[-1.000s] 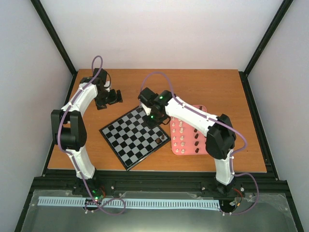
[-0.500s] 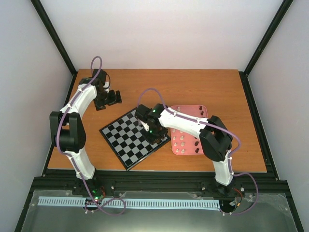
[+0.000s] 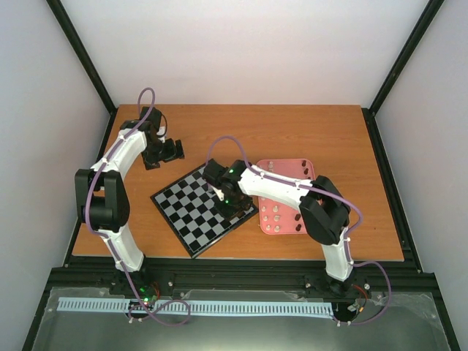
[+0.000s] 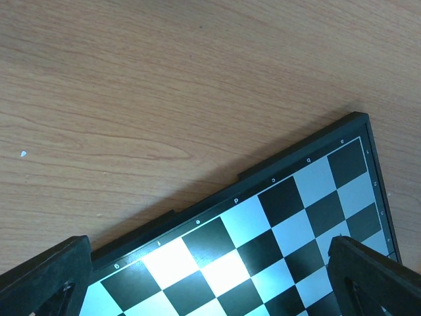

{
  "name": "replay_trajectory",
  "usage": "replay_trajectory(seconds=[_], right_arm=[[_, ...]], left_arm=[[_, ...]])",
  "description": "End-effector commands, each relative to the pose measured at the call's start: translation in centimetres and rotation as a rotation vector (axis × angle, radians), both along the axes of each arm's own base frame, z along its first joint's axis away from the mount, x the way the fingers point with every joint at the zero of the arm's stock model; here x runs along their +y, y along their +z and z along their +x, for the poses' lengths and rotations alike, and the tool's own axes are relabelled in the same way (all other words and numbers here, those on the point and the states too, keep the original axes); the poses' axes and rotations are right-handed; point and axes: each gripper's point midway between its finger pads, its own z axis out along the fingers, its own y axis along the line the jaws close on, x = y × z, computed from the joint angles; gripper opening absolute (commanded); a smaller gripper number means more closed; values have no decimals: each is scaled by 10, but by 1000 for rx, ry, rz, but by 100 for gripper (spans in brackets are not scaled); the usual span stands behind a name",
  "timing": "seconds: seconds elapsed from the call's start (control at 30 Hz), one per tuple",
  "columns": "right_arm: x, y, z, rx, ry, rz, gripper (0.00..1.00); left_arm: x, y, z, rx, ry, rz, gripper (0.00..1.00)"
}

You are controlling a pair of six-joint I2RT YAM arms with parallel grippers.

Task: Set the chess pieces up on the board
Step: Place the chess piece on the chessboard.

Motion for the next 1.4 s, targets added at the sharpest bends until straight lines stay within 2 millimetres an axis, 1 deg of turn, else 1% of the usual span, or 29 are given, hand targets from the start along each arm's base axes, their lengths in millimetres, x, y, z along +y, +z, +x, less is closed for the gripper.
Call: replay_trajectory(seconds=[0.0,0.13,0.53,0.93,1.3,1.37], right_arm=[[-1,-10,3,-10,-6,-53,3],[3,-10,4,-18,4,-32,3],[-2,-21,9,-36,-3,-69,3],[-7,-26,10,-32,-9,-90,3],[-6,-23,9,-28,-4,-75,14],[-7,-23,9,-30,-4,-76,18]], left_arm=[[-2,18,5,-59,12,-17,100],[-1,18,5,-59,13,-16,100],[-1,17,4,-59,11,-16,100],[-1,14,4,-55,10,-17,100],[-2,13,4,-51,7,-19,100],[-2,13,4,-52,7,-19,100]])
